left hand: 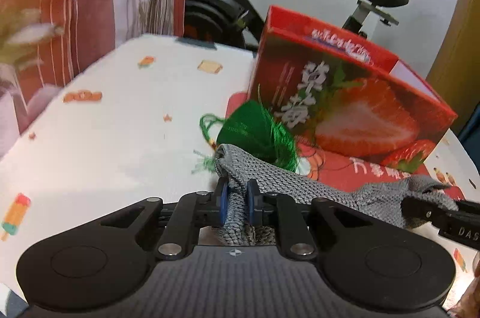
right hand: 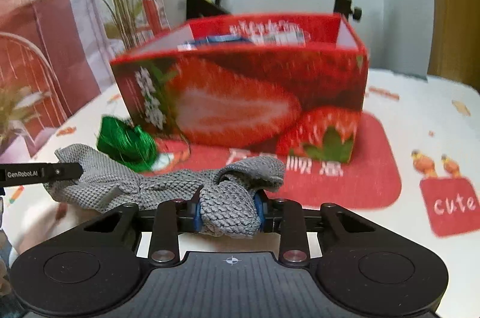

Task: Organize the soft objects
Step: 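Lift the grey glove and carry it over the strawberry box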

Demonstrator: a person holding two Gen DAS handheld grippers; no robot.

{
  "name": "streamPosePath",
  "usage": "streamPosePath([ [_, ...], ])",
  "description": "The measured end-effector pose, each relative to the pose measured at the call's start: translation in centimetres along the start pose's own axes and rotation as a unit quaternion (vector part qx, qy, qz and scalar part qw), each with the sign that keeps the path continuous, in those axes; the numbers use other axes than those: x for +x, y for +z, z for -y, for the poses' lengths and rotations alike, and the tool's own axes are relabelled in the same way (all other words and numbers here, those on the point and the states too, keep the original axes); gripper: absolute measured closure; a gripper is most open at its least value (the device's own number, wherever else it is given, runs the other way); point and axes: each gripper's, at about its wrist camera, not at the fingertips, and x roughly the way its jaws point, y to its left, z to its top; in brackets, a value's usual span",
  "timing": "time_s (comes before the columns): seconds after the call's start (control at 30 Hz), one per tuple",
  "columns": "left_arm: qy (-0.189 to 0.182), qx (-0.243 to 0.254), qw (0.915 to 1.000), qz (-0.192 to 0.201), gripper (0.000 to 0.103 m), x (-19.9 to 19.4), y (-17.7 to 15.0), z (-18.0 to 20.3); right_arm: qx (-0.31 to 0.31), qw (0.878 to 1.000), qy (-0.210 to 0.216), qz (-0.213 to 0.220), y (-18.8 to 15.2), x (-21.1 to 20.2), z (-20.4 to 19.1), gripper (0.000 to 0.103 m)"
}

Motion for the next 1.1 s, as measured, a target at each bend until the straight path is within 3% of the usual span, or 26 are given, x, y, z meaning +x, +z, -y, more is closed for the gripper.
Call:
streamPosePath([
  [0.4,-0.006,0.013,0.9947,0.102,0.089,-4.9,4.6,1.0,-0.047,0.994,0.024,0.096,6.8,-4.1,-1.1,0.076],
  [0.67,-0.021,0.031,0.9875,0.153,0.089,-5.7,9.9,3.6,-0.054,0.991,0.013,0.119,12.6,-3.9,0.2,0.076],
  [0.9,-0.036,0.069,0.9857,0.149,0.090,-2.7,13.4,6.9,-0.049,0.995,-0.018,0.082,15.6,-0.1,2.1,0.076],
  [1.1,-0.037,0.090,0.9913,0.089,0.090,2.2,15.6,8.8,-0.029,0.999,-0.025,0.024,16.8,3.9,4.1,0.076],
])
